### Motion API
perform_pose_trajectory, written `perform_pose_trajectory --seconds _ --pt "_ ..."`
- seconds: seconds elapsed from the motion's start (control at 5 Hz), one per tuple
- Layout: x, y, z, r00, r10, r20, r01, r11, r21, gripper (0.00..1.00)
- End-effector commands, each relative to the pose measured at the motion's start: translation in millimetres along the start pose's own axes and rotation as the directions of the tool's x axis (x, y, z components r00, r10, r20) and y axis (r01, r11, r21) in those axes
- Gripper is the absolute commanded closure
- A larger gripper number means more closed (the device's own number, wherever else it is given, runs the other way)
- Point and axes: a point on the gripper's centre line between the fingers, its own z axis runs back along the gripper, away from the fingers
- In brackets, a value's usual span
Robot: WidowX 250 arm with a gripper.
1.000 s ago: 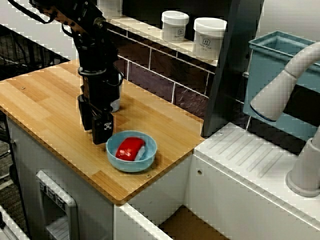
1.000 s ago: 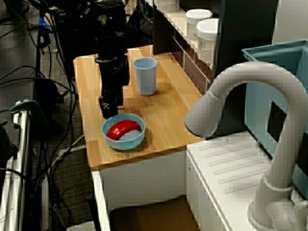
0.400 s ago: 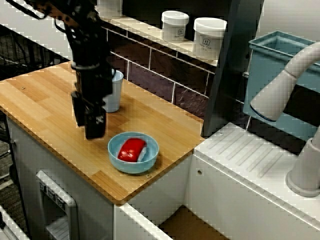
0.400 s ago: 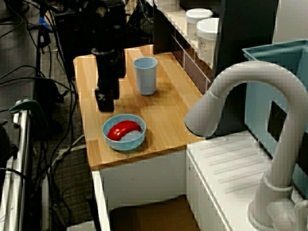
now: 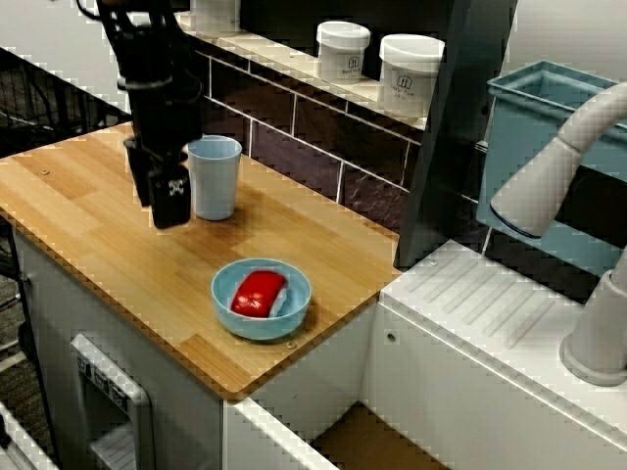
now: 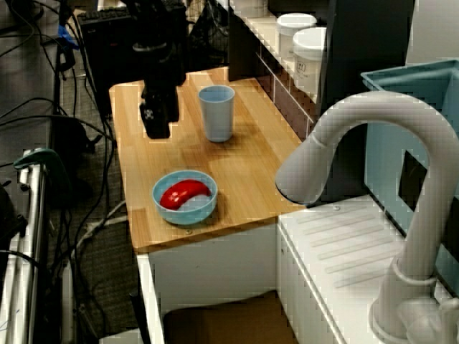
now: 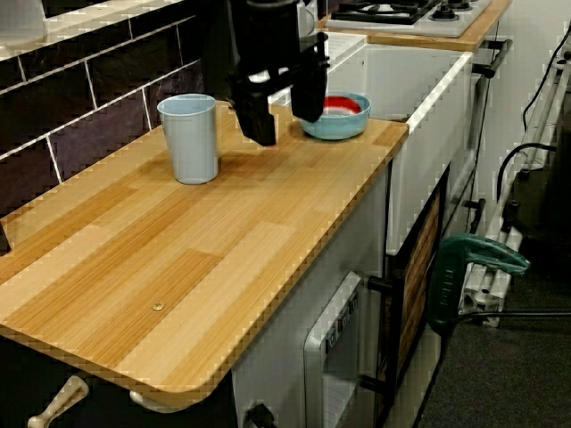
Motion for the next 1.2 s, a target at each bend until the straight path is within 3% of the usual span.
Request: perform_pose_trajectory --seconds 0.0,0.2,0.4,0.8,1.0 --pt "-16.4 50.6 28.9 0.997 0.029 0.076 -0.035 0.996 0.079 0.00" --pt "-26.5 81.0 38.2 0.987 0.121 0.106 -0.129 0.989 0.069 0.00" --pt "-20.8 100.5 40.2 0.976 0.181 0.124 -0.193 0.978 0.085 0.00" --pt "7.8 135.3 19.1 0.951 0.292 0.104 -0.302 0.948 0.100 0.00" --pt "13.6 139.0 11.9 0.949 0.303 0.089 -0.311 0.946 0.094 0.00"
